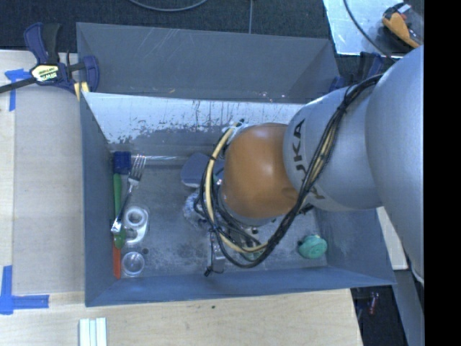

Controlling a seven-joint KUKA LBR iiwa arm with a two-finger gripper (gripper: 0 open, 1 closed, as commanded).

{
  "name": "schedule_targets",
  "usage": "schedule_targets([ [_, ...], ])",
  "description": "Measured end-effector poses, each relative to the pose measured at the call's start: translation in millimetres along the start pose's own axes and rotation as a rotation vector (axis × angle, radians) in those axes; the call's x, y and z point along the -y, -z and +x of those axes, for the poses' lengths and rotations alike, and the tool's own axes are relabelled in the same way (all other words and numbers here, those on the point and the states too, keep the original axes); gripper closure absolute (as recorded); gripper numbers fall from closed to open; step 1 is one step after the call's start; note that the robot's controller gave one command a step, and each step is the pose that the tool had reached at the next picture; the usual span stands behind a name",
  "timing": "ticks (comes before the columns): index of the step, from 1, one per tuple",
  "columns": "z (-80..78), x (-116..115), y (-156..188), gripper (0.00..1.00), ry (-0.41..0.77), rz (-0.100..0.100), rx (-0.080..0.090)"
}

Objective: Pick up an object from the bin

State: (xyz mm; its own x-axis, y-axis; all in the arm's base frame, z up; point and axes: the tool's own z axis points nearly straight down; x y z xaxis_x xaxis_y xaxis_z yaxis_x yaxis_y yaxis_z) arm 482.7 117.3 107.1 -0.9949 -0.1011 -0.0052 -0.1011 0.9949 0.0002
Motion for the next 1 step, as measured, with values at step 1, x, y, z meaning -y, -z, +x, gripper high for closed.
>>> schedule_targets([
  [1,-6.6,6.7,1.5,0.00,-0.004,-0.002,0.008],
])
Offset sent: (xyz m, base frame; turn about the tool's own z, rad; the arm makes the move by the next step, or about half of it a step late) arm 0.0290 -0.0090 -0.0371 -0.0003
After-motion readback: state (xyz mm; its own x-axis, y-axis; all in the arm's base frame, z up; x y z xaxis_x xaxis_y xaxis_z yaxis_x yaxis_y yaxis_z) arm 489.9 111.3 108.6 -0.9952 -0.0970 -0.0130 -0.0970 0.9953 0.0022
